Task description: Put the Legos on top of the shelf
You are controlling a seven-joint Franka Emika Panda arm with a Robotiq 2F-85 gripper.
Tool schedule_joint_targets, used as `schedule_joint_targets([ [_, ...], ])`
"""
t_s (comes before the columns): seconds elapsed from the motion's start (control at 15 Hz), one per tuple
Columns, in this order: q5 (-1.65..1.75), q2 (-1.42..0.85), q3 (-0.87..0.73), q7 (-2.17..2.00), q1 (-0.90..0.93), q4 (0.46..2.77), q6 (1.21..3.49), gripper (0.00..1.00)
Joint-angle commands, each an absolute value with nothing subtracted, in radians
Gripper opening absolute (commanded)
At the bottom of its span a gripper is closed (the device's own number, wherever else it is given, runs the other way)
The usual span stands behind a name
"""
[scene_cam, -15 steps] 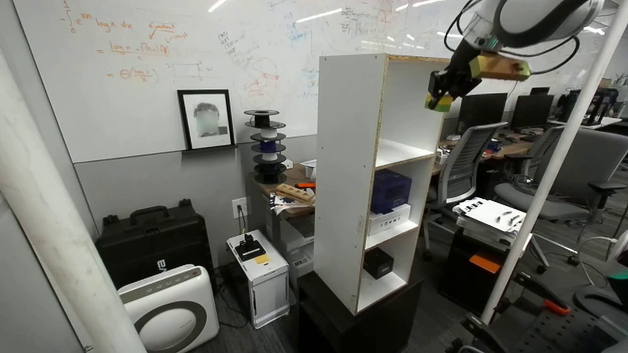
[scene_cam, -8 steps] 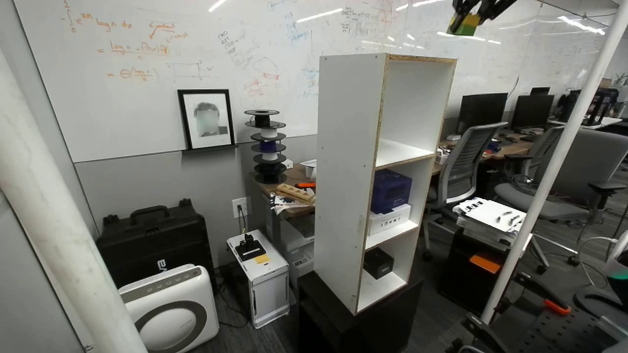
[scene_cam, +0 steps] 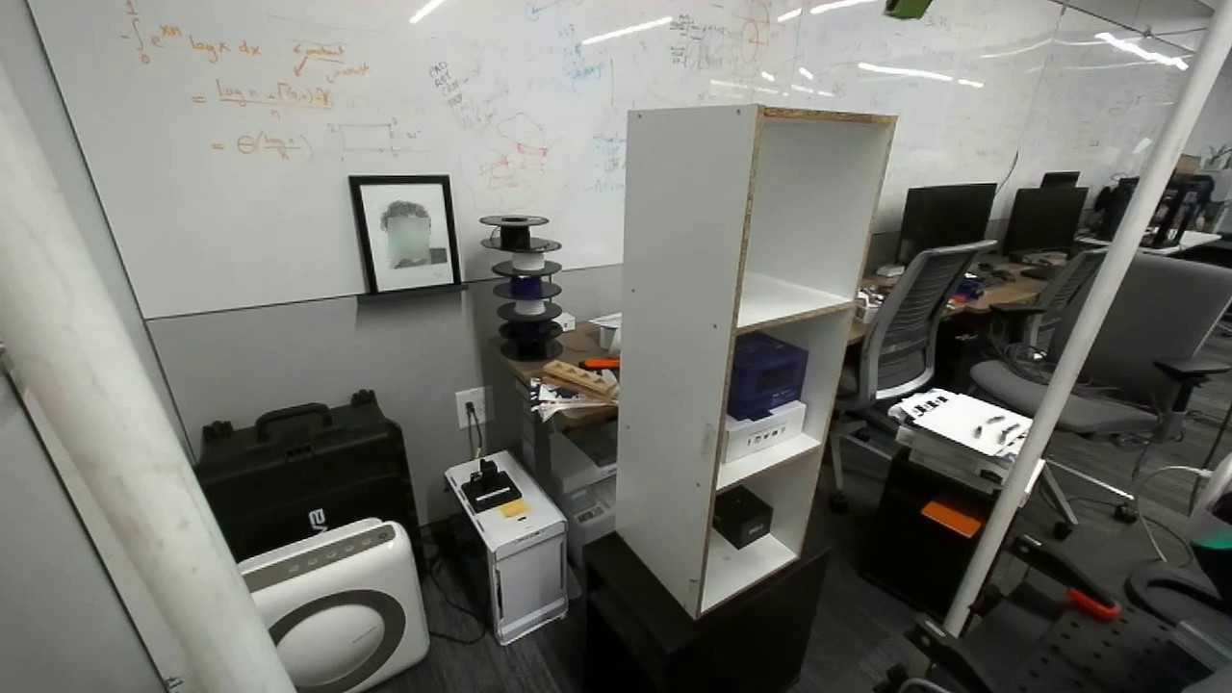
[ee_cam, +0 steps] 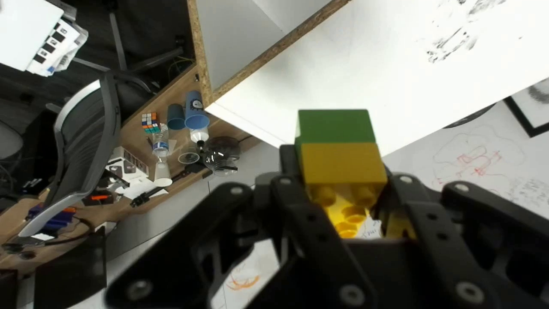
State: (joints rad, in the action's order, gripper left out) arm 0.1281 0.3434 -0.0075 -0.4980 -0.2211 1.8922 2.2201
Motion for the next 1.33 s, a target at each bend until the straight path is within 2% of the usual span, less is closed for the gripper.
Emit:
schedule_joint_targets([
  [0.0,0.129,0.144,0.021,-0.585,-0.196,1.765,2.249,0.18],
  [0.33,0.134,-0.015,0.012,-0.644,-0.122,1.674,2.24,0.17],
  [0.4,0.146,-0.025,0.009,-0.65,-0.108,1.66,2.221,0.21],
  [0.47,0.155,-0.027,0.005,-0.658,-0.099,1.649,2.211,0.61],
  [0.53,0.152,-0.015,0.002,-0.648,-0.092,1.652,2.203,0.62],
  [0.6,0.153,-0.007,0.001,-0.647,-0.085,1.652,2.188,0.67],
  [0.87,0.13,0.086,0.001,-0.597,-0.073,1.694,2.129,0.99],
  [1.27,0.1,0.285,0.04,-0.54,-0.028,1.915,2.099,1.0],
])
